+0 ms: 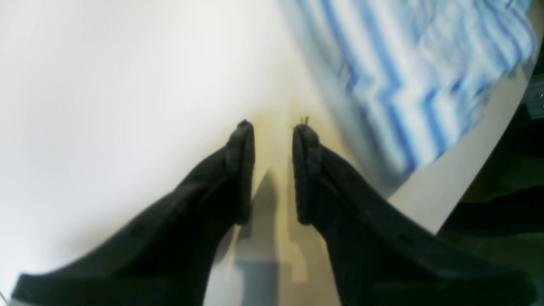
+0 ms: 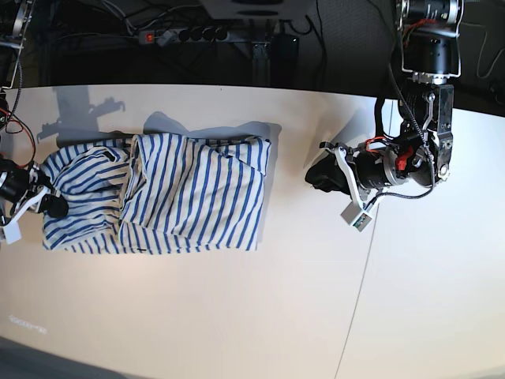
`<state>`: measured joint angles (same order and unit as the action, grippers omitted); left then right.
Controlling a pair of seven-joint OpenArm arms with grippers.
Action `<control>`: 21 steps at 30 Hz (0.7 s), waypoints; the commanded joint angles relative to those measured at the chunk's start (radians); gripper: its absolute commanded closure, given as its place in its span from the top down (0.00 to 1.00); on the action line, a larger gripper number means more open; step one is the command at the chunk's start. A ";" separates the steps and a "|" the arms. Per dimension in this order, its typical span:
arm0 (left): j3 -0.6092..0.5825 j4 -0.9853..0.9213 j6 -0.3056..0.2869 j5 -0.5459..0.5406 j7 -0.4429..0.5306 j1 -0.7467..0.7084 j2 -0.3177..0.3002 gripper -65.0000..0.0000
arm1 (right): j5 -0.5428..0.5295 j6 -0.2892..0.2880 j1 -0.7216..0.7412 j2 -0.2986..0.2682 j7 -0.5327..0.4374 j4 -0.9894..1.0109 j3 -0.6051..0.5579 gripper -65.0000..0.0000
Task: Fold the T-shirt properly
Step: 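Release the left gripper and move the right gripper to the shirt's end, then lift the shirt end with the right gripper and fold it over the bundle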
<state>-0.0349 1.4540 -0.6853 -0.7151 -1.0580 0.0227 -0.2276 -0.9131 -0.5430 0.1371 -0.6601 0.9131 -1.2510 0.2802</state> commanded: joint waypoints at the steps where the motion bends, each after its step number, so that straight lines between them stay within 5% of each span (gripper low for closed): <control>1: 0.003 0.016 0.008 -0.012 0.043 0.013 -0.005 0.29 | -0.026 -0.078 0.020 -0.018 -0.014 -0.053 0.010 0.00; 8: 0.002 -0.027 0.009 0.043 0.090 -0.014 0.026 0.29 | -0.055 -0.078 0.020 0.026 0.030 -0.284 -0.024 0.00; 21: 0.002 -0.143 0.009 0.106 0.132 -0.001 0.136 0.29 | 0.081 -0.070 0.177 0.050 0.031 -0.413 -0.443 0.00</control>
<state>-0.0315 1.3132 -0.6819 -0.6605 -0.8818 0.0204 -0.0883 -0.8139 -0.5426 0.2932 -0.6006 0.9695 -1.6485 -0.1722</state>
